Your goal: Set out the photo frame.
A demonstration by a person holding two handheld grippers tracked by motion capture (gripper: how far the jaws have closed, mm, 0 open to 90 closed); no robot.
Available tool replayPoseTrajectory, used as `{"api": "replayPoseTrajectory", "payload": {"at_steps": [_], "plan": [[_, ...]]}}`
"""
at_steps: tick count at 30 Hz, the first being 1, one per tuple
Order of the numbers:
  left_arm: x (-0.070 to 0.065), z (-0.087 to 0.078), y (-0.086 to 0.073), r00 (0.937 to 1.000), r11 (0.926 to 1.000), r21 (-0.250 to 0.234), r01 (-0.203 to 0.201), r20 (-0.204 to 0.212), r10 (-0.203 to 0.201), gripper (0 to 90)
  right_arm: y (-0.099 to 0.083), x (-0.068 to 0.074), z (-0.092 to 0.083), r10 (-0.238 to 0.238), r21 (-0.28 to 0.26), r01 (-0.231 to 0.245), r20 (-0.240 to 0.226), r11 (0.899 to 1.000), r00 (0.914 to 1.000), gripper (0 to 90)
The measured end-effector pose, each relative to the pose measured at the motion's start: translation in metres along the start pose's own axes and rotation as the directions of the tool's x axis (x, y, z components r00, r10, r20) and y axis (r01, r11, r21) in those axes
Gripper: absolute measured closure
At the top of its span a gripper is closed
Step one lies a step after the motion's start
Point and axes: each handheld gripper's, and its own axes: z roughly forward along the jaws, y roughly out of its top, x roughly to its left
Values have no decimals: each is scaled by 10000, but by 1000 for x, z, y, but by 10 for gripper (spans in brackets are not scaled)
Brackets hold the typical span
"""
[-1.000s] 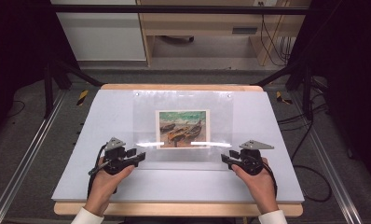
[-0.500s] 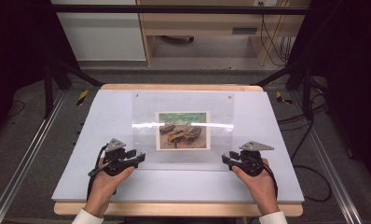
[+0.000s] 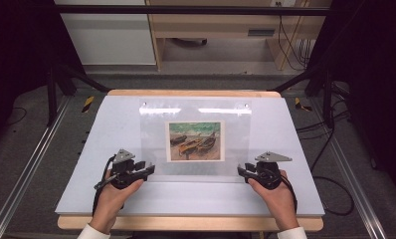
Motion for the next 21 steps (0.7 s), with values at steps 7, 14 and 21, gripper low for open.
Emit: {"api": "replayPoseTrajectory", "payload": {"at_steps": [7, 14, 21], "plan": [[0, -1, -2, 10000, 10000, 37, -19, 24, 19, 540, -1, 0, -1, -105, 75, 105, 14, 9999, 9999, 627], [-1, -1, -4, 10000, 9999, 85, -55, 31, 54, 541, -3, 1, -1, -201, 119, 201, 25, 9997, 9998, 630], [-1, -2, -6, 9999, 9998, 171, -117, 95, 116, 543, -5, 2, -2, -226, 232, 225, 26, 9995, 9997, 635]]}}
